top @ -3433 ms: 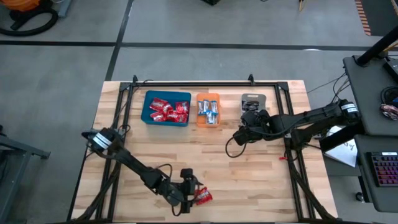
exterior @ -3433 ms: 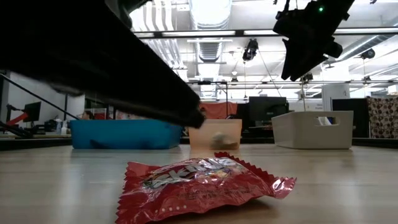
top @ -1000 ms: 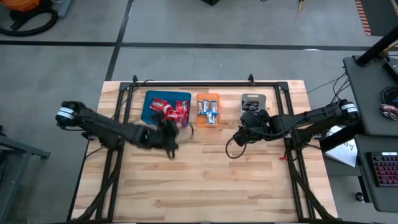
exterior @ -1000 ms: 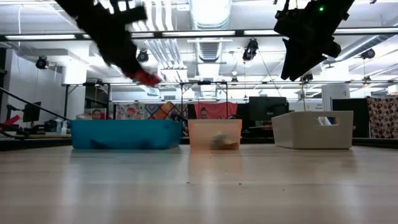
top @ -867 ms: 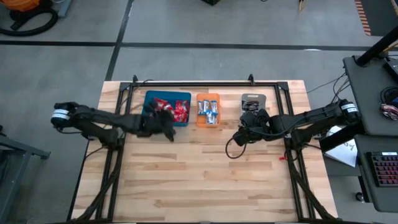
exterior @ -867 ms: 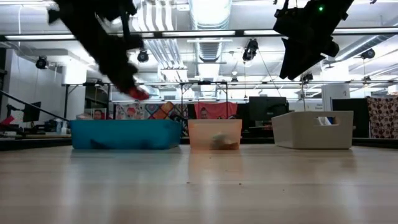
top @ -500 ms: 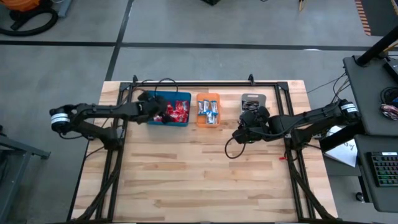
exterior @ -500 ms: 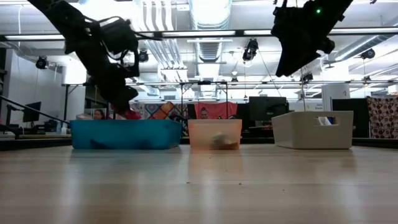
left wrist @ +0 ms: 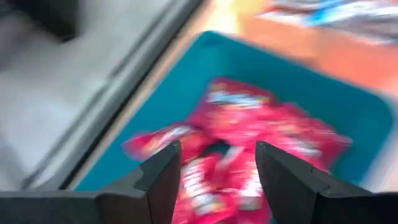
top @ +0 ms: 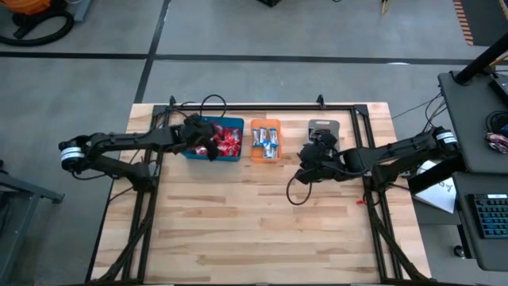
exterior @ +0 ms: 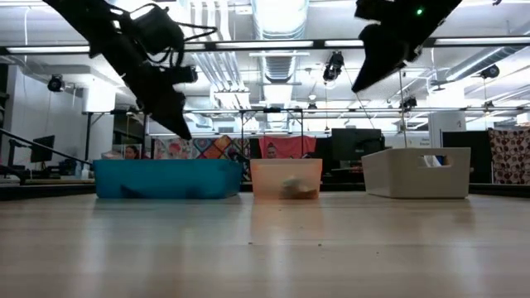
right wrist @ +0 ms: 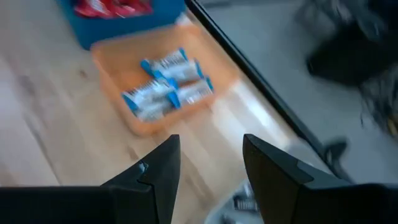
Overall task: Sort candy
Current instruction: Return to Home Position
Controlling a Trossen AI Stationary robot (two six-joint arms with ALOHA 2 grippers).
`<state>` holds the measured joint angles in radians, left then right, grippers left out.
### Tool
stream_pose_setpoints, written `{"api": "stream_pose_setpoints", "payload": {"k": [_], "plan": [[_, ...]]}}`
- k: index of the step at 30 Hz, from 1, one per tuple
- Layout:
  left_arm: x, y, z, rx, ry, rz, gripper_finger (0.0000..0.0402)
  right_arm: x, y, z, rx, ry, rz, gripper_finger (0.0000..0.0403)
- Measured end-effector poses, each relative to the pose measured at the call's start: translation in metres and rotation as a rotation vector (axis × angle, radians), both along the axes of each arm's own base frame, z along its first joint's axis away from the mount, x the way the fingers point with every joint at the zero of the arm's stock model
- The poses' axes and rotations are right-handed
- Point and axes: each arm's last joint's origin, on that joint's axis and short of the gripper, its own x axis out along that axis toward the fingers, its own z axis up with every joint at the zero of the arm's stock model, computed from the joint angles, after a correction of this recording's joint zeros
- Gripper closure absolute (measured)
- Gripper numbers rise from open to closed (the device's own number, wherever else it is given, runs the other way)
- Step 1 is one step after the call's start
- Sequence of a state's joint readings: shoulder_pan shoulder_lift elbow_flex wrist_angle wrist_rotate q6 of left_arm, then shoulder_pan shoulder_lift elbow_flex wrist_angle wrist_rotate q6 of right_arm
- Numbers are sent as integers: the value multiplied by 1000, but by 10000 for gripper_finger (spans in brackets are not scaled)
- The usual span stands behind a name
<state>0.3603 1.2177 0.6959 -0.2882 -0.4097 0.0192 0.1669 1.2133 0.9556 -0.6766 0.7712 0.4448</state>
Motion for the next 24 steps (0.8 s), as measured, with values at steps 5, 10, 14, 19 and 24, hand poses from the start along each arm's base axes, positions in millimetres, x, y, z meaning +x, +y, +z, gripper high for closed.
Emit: {"api": "stream_pose_setpoints", "payload": {"k": [5, 10, 14, 19, 24], "plan": [[-12, -16, 7, -131, -121, -244, 208, -4, 12, 5, -62, -42, 235, 236], [-39, -37, 22, -151, -307, -462, 210, -23, 16, 3, -133, -146, 356, 236], [-67, -53, 33, -131, -455, -570, 210, -46, 15, 3, -98, -277, 464, 236], [-96, -64, 29, -57, -572, -609, 210, -76, 9, -5, -76, -390, 533, 236], [-116, -69, 29, 1, -731, -587, 210, -101, 2, -16, -86, -458, 540, 236]]}}
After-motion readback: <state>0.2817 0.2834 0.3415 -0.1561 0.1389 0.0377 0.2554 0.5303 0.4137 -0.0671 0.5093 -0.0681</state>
